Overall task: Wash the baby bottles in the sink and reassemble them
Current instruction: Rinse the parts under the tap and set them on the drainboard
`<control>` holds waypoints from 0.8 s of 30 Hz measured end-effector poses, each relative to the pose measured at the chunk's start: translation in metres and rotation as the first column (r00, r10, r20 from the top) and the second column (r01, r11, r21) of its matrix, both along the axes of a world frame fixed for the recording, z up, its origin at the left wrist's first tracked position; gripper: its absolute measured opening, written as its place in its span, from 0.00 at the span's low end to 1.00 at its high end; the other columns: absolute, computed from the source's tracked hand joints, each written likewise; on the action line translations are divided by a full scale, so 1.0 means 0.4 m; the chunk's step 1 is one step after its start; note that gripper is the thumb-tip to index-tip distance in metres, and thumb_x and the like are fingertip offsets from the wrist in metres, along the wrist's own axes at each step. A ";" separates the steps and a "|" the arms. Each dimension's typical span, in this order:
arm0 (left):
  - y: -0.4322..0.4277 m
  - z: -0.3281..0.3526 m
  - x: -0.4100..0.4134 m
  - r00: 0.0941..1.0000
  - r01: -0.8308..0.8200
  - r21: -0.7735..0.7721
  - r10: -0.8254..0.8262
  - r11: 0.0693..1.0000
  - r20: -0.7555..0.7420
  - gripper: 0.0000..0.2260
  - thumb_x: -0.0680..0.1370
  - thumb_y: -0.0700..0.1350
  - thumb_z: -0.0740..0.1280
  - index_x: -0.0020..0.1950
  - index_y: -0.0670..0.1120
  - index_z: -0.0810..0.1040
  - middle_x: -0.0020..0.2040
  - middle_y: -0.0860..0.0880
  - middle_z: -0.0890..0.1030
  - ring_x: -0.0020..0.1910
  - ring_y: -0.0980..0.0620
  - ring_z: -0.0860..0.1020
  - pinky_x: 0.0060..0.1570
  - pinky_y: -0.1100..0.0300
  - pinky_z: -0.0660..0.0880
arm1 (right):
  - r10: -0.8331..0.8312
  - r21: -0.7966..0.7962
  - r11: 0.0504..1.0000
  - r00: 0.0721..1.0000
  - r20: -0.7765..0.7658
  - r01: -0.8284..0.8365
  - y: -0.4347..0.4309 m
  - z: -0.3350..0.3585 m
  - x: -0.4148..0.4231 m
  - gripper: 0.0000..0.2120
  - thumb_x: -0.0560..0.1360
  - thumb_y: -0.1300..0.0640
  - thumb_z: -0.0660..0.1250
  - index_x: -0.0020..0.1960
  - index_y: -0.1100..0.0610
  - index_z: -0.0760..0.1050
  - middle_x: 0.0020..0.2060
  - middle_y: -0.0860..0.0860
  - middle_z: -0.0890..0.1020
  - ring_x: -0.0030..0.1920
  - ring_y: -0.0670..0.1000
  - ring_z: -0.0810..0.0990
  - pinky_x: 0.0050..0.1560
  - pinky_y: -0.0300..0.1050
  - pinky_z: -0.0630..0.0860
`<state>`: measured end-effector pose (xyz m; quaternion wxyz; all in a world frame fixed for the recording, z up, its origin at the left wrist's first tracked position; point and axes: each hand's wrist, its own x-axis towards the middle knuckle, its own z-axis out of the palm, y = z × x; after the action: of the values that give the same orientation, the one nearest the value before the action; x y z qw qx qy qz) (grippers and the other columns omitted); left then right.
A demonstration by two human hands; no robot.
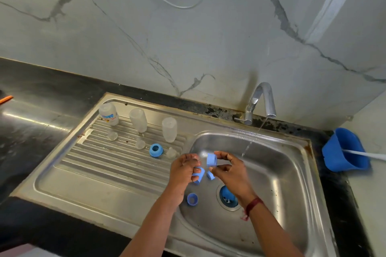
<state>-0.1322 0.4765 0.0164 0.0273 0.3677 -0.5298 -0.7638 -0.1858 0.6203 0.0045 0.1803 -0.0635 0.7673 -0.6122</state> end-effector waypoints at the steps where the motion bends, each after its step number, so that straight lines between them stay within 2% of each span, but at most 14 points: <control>1: -0.021 0.008 0.004 1.000 -0.025 -0.005 0.025 1.000 -0.015 0.05 0.77 0.32 0.66 0.48 0.41 0.79 0.38 0.42 0.78 0.29 0.51 0.74 0.26 0.65 0.69 | 0.005 -0.005 1.000 1.000 -0.014 -0.005 -0.027 0.009 0.002 0.19 0.69 0.68 0.75 0.54 0.49 0.79 0.50 0.44 0.83 0.40 0.48 0.83 0.45 0.46 0.81; 6: -0.142 0.007 0.033 0.975 -0.208 -0.003 0.207 0.978 -0.083 0.05 0.77 0.34 0.67 0.42 0.42 0.78 0.32 0.44 0.77 0.25 0.53 0.71 0.23 0.64 0.66 | 0.066 0.052 0.997 0.996 -0.052 -0.064 -0.158 0.026 0.034 0.18 0.70 0.65 0.75 0.57 0.53 0.80 0.50 0.45 0.83 0.37 0.40 0.82 0.40 0.34 0.77; 11: -0.282 -0.008 0.087 0.934 -0.346 0.006 0.345 0.938 -0.096 0.06 0.78 0.36 0.67 0.41 0.43 0.77 0.33 0.44 0.78 0.26 0.52 0.71 0.23 0.64 0.65 | 0.198 0.165 0.972 0.964 -0.179 -0.169 -0.307 0.017 0.083 0.19 0.68 0.64 0.76 0.54 0.49 0.79 0.51 0.44 0.80 0.42 0.44 0.81 0.43 0.29 0.75; 13: -0.336 -0.021 0.104 0.920 -0.383 -0.006 0.381 0.924 -0.092 0.06 0.78 0.36 0.67 0.41 0.43 0.77 0.34 0.43 0.77 0.26 0.51 0.71 0.23 0.64 0.65 | 0.259 0.229 0.952 0.930 -0.259 -0.201 -0.367 0.003 0.094 0.18 0.68 0.63 0.75 0.57 0.53 0.81 0.51 0.48 0.80 0.46 0.47 0.80 0.46 0.31 0.76; 17: -0.449 -0.041 0.119 0.890 -0.453 -0.028 0.450 0.891 -0.074 0.07 0.79 0.34 0.65 0.44 0.43 0.78 0.36 0.45 0.78 0.27 0.53 0.73 0.24 0.65 0.67 | 0.360 0.335 0.910 0.867 -0.344 -0.245 -0.495 -0.012 0.096 0.19 0.69 0.61 0.72 0.60 0.54 0.80 0.52 0.50 0.78 0.53 0.50 0.78 0.54 0.45 0.78; 20: -0.509 -0.061 0.121 0.868 -0.496 -0.066 0.495 0.866 -0.038 0.07 0.79 0.35 0.64 0.46 0.44 0.78 0.39 0.45 0.80 0.32 0.51 0.76 0.31 0.62 0.72 | 0.451 0.452 0.848 0.824 -0.344 -0.276 -0.576 -0.003 0.082 0.16 0.71 0.58 0.71 0.59 0.52 0.80 0.51 0.49 0.77 0.52 0.50 0.77 0.49 0.39 0.71; 24: -0.560 -0.092 0.118 0.813 -0.582 -0.081 0.582 0.809 -0.026 0.07 0.78 0.34 0.64 0.47 0.44 0.79 0.42 0.42 0.79 0.33 0.51 0.76 0.32 0.60 0.72 | 0.538 0.570 0.770 0.773 -0.338 -0.287 -0.676 -0.004 0.055 0.17 0.73 0.57 0.69 0.61 0.53 0.79 0.53 0.52 0.79 0.52 0.54 0.79 0.49 0.44 0.71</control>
<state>-0.0849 0.2524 -0.0203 0.2753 0.5105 -0.4240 -0.6956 -0.1640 0.3501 0.0030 0.1274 -0.3391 0.8806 -0.3054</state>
